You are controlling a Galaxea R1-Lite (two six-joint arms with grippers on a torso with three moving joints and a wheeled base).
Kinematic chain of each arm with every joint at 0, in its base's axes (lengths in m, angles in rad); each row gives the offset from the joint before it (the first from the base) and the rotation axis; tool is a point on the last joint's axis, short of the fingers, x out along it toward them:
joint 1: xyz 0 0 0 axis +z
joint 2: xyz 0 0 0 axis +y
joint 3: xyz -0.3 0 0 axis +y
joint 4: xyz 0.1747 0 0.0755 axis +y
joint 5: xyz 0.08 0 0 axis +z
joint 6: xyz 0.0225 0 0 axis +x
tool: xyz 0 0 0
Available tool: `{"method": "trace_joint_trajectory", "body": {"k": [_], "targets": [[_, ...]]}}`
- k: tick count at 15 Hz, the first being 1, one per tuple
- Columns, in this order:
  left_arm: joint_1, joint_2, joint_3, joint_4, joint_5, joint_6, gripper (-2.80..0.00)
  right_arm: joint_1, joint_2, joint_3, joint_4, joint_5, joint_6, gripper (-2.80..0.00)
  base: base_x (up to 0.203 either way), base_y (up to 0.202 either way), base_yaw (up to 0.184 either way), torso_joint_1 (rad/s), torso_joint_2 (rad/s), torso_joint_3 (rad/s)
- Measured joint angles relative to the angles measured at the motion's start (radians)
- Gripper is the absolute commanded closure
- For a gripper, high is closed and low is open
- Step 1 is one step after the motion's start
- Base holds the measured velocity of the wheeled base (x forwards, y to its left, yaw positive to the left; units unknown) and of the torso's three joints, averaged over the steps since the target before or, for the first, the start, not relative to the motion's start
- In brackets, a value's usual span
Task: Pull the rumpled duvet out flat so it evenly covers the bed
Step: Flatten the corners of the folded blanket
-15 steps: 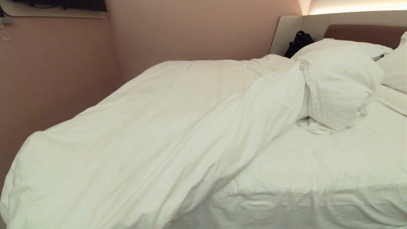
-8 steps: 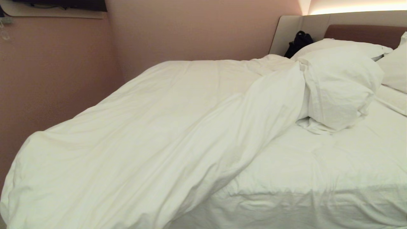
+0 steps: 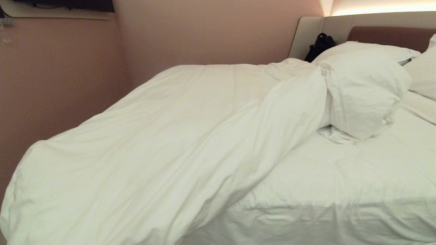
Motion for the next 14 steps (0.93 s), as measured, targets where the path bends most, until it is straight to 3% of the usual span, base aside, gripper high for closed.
{"method": "trace_joint_trajectory", "body": {"k": [3, 9, 14], "targets": [[-0.033, -0.012, -0.007, -0.003, 0.015, 0.018, 0.0, 0.0, 0.0, 0.0, 0.0, 0.0, 0.0, 0.0, 0.0, 0.0, 0.0, 0.0, 0.0, 0.0], [-0.081, -0.037, -0.063, -0.004, 0.031, 0.133, 0.0, 0.0, 0.0, 0.0, 0.0, 0.0, 0.0, 0.0, 0.0, 0.0, 0.0, 0.0, 0.0, 0.0], [-0.082, -0.05, -0.105, -0.003, 0.049, 0.284, 0.0, 0.0, 0.0, 0.0, 0.0, 0.001, 0.0, 0.0, 0.0, 0.0, 0.0, 0.0, 0.0, 0.0]]}}
